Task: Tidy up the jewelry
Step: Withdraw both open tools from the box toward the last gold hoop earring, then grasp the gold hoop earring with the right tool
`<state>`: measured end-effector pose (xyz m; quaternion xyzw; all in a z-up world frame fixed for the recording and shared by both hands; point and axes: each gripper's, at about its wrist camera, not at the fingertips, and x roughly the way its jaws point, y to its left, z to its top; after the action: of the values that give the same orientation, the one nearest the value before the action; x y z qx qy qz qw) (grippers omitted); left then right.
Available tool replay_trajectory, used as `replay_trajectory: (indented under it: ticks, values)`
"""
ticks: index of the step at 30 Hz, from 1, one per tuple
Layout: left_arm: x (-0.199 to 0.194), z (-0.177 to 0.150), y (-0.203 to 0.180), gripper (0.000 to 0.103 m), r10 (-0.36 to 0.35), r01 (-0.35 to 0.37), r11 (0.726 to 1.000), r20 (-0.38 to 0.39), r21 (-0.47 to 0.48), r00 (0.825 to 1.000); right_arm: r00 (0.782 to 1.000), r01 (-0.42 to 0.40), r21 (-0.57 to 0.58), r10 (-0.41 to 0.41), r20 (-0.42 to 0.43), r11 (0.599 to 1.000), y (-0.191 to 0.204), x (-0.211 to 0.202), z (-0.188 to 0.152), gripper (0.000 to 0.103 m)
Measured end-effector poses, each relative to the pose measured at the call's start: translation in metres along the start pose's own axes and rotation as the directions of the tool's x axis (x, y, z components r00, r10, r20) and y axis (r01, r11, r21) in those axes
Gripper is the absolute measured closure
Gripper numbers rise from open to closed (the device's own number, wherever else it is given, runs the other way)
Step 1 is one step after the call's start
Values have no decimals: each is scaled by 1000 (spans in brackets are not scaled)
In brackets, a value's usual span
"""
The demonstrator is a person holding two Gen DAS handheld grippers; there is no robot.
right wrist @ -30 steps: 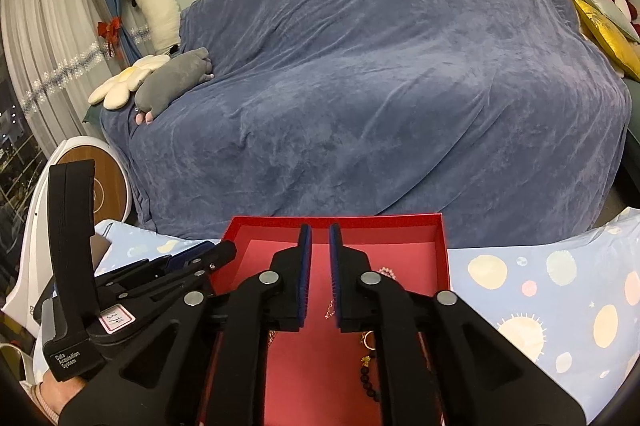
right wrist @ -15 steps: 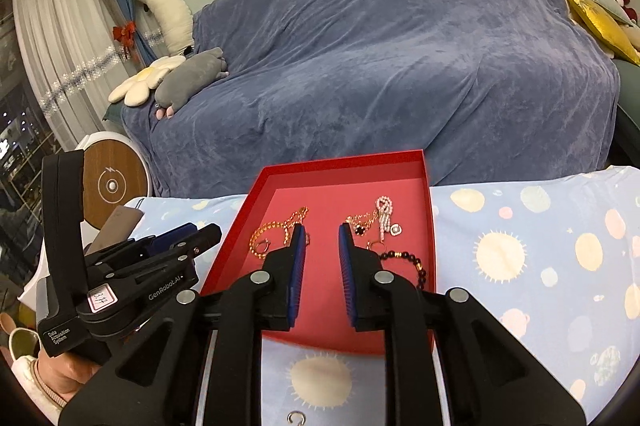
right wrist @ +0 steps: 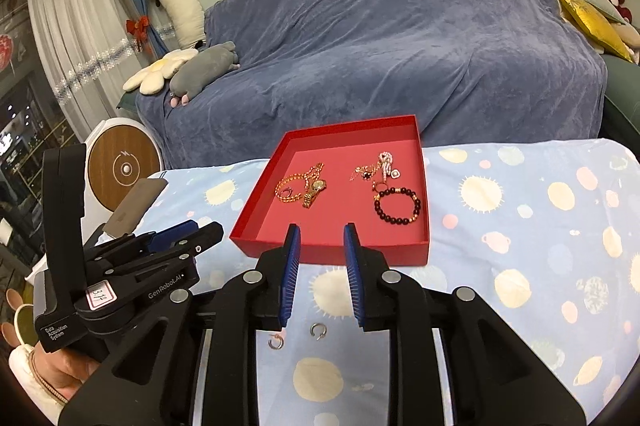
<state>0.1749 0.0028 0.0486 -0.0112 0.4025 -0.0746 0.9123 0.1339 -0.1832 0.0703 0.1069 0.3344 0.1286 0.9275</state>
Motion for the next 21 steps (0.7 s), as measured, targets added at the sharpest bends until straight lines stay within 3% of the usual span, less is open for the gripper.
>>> replay_trajectory:
  ticks: [7, 10, 21]
  values:
    - [-14, -28, 7, 68, 17, -18, 1000, -12, -17, 1000, 1000, 13, 7, -13, -23, 1000, 4, -8, -30, 80]
    - [-17, -39, 12, 64, 34, -34, 999, -16, -25, 999, 999, 19, -6, -20, -41, 1000, 7, -6, -42, 68]
    - [-13, -67, 35, 55, 77, -80, 995, -57, -65, 995, 986, 52, -112, -70, -155, 992, 19, 38, -76, 68]
